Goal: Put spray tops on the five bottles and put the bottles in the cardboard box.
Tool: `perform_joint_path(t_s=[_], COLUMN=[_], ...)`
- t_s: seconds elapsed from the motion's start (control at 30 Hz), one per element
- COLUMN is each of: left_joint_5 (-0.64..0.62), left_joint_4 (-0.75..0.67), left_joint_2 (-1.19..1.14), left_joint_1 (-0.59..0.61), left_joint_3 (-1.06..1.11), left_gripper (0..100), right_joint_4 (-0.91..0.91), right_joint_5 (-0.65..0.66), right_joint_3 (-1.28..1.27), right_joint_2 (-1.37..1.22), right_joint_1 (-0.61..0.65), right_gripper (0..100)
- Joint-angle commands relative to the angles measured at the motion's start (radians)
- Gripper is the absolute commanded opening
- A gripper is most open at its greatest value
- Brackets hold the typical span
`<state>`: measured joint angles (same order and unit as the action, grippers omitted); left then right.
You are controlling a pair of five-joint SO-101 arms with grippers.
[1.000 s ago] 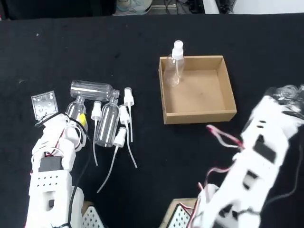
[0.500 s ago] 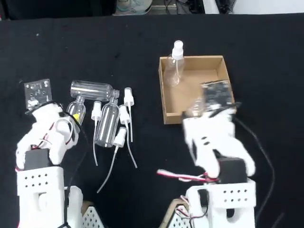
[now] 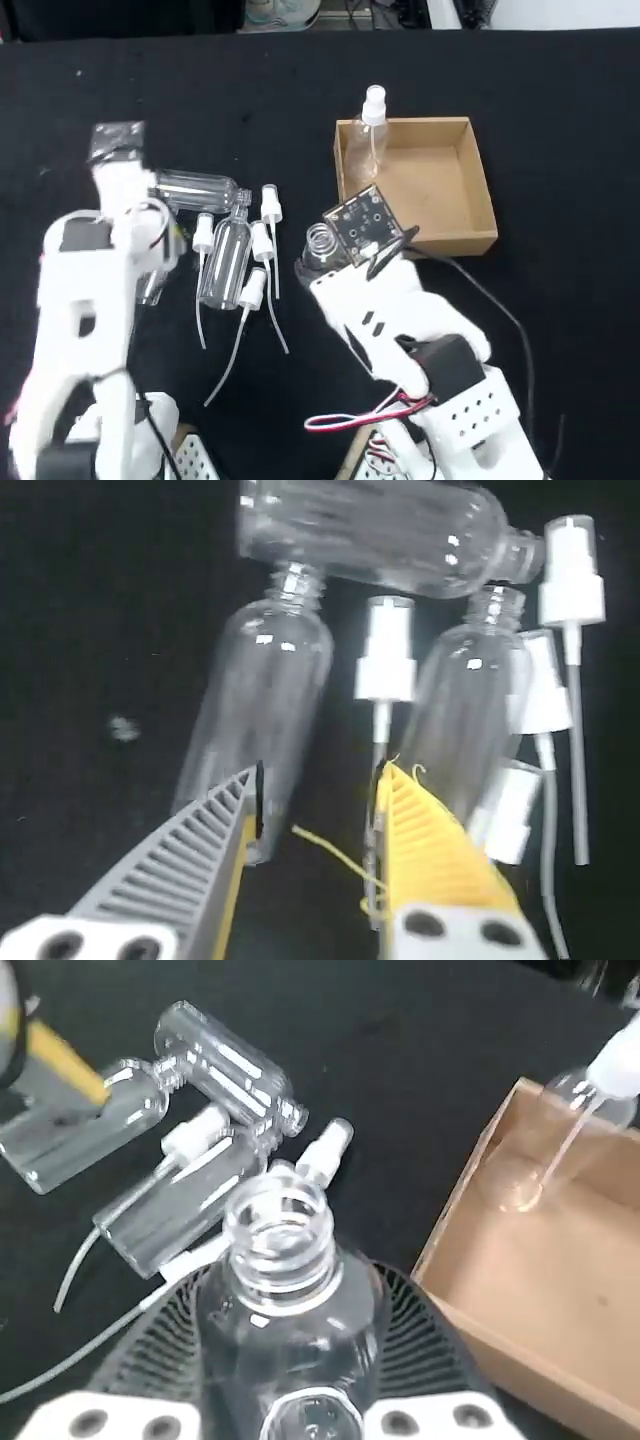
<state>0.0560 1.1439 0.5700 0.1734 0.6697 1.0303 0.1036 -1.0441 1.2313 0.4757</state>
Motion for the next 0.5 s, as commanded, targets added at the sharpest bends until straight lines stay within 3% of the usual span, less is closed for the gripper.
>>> perform_joint_path(t_s=[0.0,0.33,0.47], left_joint_5=[-0.035,-0.035,-0.035], left_joint_4=[0.061,0.216,0.216], left_joint_2=[-0.222,-0.671,-0.795], left_joint_1=[-0.097,-0.119,-0.11], left_joint_3=[-0.24,-0.674,-0.765], left_gripper=[19,19,19], right_joint_4=[-0.051,-0.048,-0.046], right_joint_5=[-0.008,-0.012,-0.014], right_joint_3=[-0.008,-0.019,-0.019], right_joint_2=[0.031,0.033,0.033], right_joint_1=[0.018,0.018,0.018], right_gripper=[1.1,1.1,1.1])
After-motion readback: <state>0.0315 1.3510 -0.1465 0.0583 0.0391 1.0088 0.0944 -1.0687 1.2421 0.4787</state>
